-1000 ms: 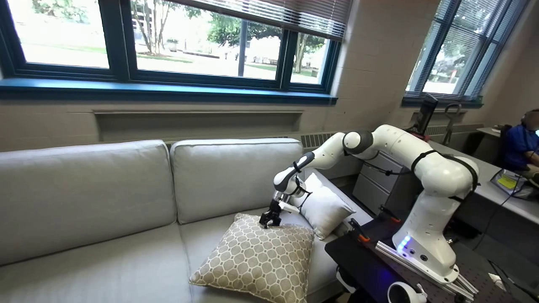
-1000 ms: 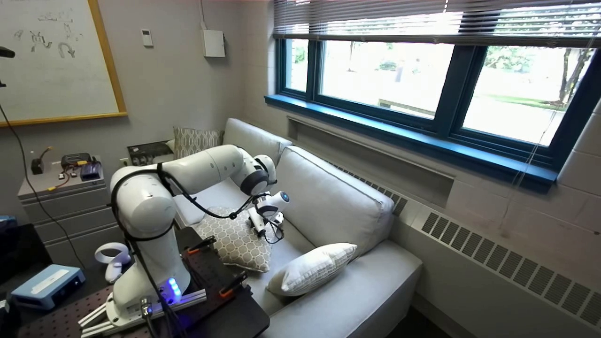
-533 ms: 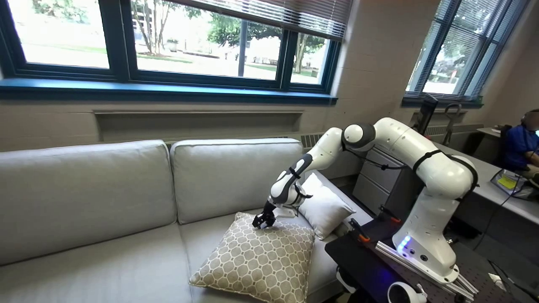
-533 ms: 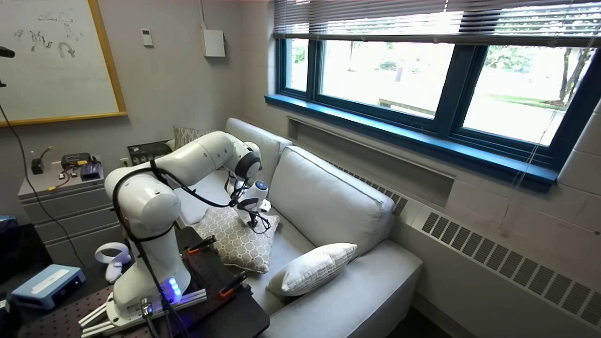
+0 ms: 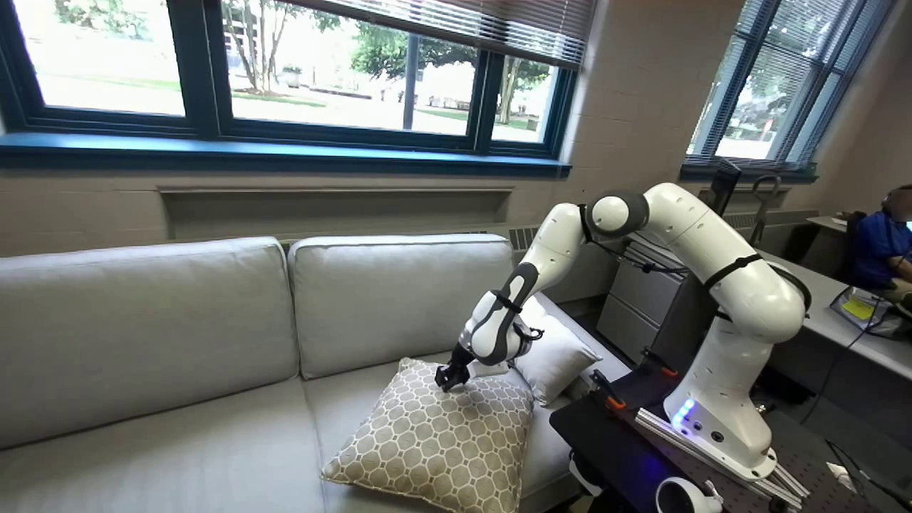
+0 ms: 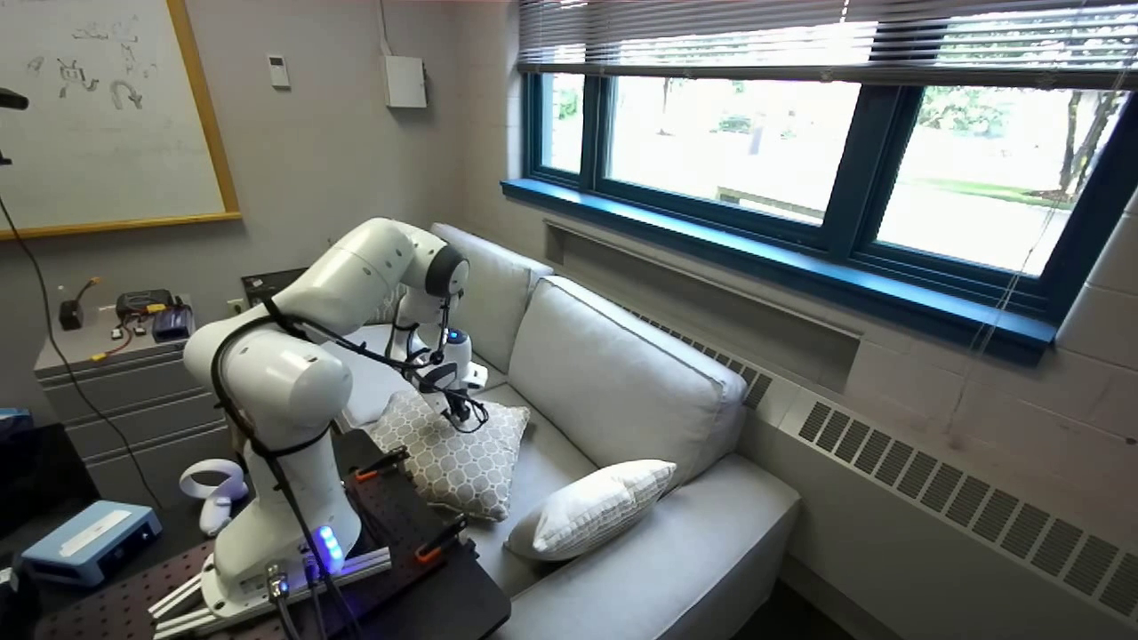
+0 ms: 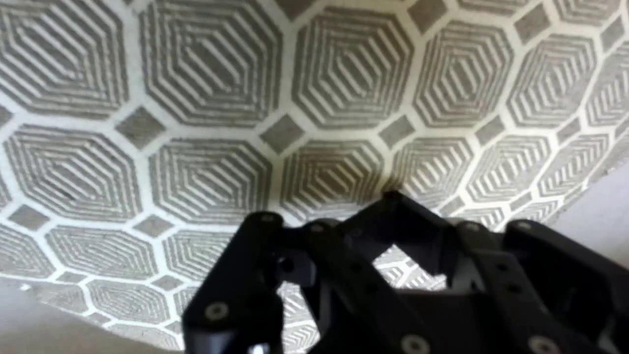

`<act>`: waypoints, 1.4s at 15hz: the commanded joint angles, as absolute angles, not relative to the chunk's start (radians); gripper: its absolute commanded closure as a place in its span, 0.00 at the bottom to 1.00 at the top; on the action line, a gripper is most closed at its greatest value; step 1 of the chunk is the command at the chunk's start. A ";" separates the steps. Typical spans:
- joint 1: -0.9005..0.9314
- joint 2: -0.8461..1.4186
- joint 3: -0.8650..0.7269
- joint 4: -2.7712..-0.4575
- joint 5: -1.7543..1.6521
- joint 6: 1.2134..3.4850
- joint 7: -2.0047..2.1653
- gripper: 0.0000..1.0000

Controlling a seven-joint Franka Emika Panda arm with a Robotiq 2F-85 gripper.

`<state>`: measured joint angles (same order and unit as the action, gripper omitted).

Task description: Pick up the two pillows and move them to the right side of the couch

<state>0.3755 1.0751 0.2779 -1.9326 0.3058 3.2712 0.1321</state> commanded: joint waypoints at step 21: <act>0.190 1.013 0.024 -2.058 0.099 2.990 0.089 0.00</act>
<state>0.2945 0.9550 -0.0110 -2.1699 0.1679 3.0805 0.1665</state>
